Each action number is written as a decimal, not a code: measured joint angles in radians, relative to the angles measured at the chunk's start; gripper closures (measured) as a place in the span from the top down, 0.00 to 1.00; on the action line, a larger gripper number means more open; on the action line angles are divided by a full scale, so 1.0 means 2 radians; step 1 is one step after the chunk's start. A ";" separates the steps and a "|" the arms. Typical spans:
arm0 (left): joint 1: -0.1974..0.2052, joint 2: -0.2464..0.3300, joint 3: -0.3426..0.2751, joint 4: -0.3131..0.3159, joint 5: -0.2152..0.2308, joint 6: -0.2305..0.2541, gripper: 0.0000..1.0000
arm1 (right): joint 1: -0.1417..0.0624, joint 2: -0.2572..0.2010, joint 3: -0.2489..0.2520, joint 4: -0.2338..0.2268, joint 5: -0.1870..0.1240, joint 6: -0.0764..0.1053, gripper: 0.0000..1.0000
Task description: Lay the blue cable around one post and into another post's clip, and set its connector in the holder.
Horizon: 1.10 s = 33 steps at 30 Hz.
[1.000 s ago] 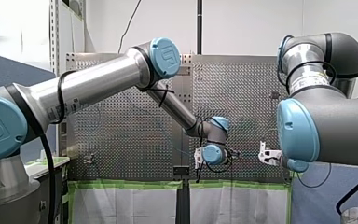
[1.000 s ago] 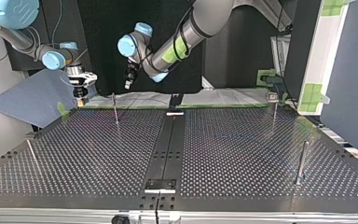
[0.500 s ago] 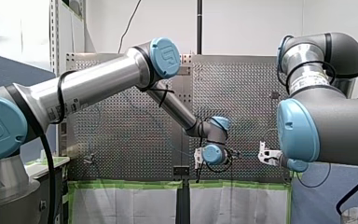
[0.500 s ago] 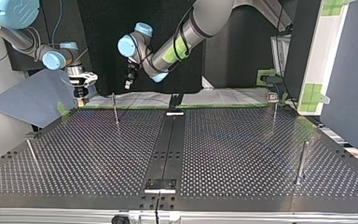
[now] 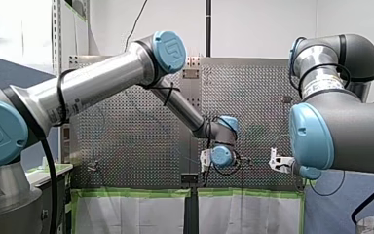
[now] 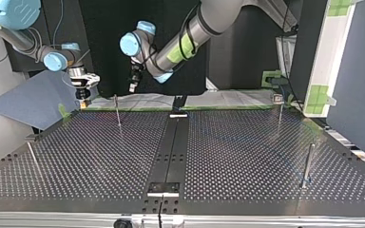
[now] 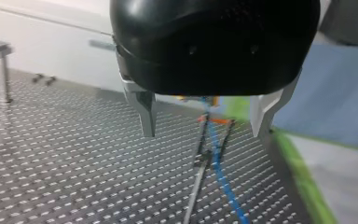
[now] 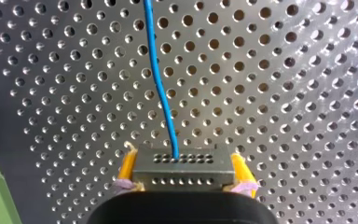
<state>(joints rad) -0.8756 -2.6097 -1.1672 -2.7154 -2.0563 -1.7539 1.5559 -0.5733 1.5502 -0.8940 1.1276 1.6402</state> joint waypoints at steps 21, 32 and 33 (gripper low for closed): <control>-0.017 0.093 -0.093 0.093 -0.036 -0.027 1.00 | 0.007 0.000 0.000 0.001 0.000 0.000 0.00; -0.019 0.142 -0.143 0.142 -0.029 -0.049 1.00 | 0.008 0.000 0.000 0.001 -0.001 0.001 0.00; -0.019 0.148 -0.148 0.148 -0.029 -0.050 1.00 | 0.008 0.000 0.000 0.001 -0.001 0.002 0.00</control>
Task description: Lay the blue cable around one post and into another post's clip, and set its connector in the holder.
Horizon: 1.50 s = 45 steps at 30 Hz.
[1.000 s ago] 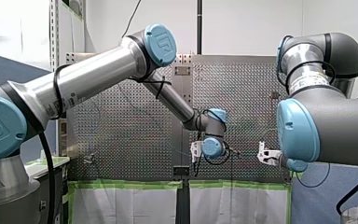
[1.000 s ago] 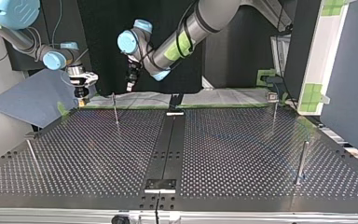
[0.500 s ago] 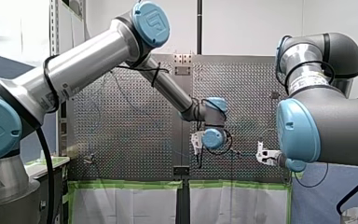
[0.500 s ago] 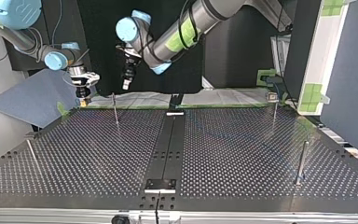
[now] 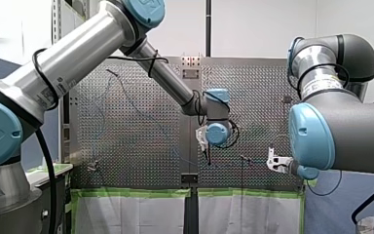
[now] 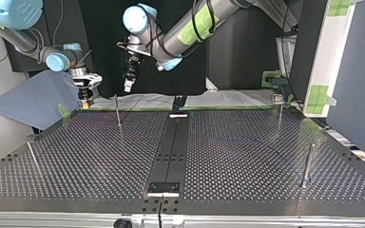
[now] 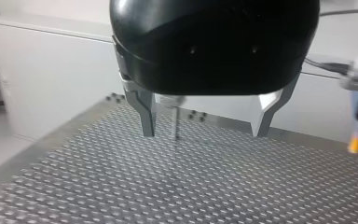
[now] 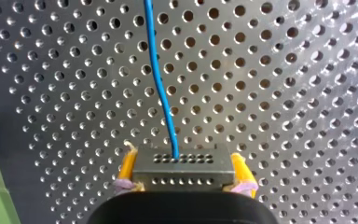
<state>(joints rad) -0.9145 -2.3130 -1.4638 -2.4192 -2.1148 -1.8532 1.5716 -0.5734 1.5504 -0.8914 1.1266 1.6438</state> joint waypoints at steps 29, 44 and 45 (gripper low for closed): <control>0.037 0.126 -0.126 0.101 0.005 -0.024 1.00 | -0.005 0.000 0.000 0.000 0.005 0.010 0.00; 0.108 0.197 -0.198 0.139 0.074 -0.013 1.00 | -0.004 0.000 0.000 0.000 0.005 0.012 0.00; 0.114 0.203 -0.203 0.138 0.077 -0.013 1.00 | -0.004 0.000 0.000 0.000 0.005 0.012 0.00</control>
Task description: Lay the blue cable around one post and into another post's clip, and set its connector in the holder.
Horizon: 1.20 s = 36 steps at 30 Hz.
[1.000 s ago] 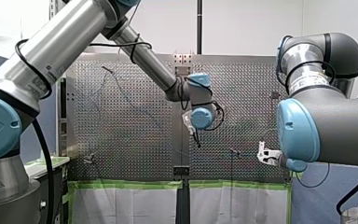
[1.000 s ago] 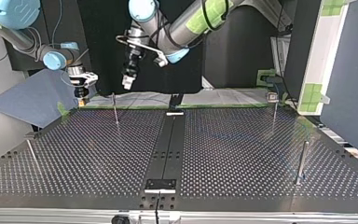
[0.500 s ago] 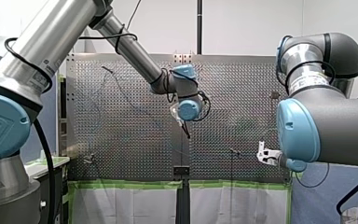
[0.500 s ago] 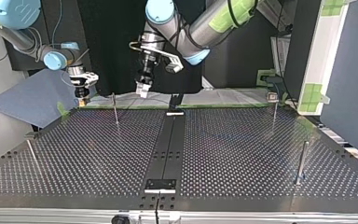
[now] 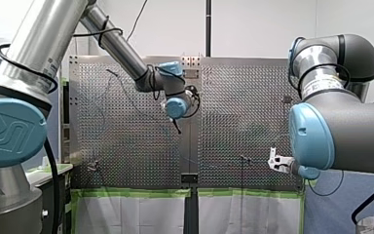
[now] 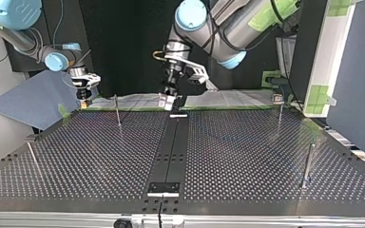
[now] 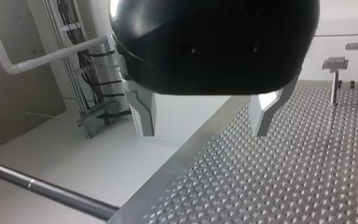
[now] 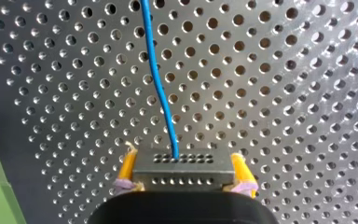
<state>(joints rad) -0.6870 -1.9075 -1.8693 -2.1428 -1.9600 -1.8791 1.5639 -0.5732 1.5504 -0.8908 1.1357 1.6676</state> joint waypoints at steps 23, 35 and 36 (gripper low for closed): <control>0.059 -0.025 -0.089 0.025 0.002 0.015 1.00 | 0.001 0.000 0.000 0.000 -0.001 0.000 0.00; 0.054 -0.025 -0.137 0.058 0.002 0.054 1.00 | 0.003 0.000 0.000 0.000 -0.001 0.000 0.00; 0.054 -0.025 -0.142 0.063 0.002 0.057 1.00 | 0.003 0.000 0.000 0.000 -0.001 0.000 0.00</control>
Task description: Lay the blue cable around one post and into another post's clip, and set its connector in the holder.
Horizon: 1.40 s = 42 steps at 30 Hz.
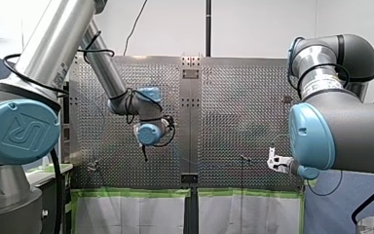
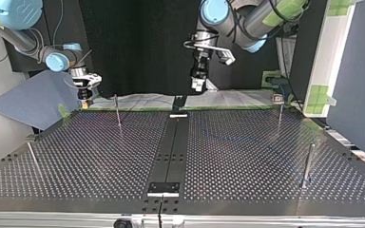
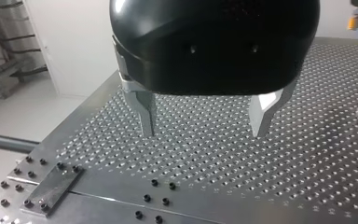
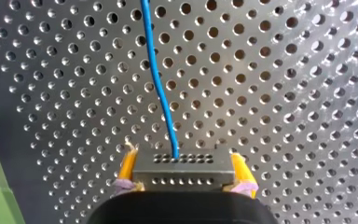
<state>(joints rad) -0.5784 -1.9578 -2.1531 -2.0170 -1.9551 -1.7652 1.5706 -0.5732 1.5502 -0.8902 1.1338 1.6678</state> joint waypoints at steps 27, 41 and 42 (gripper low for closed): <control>-0.001 0.000 -0.114 0.039 0.007 0.013 1.00 | -0.005 -0.001 0.000 0.011 0.015 0.000 0.00; -0.004 0.000 -0.173 0.051 0.026 -0.019 1.00 | -0.010 -0.024 0.008 0.014 0.021 0.001 0.00; -0.005 0.000 -0.171 0.052 0.027 -0.021 1.00 | -0.010 -0.029 0.011 0.014 0.021 0.001 0.00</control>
<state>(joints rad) -0.5875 -1.9578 -2.4955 -1.9126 -1.9014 -1.8080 1.5501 -0.6310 1.5719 -0.8621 1.1765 1.6691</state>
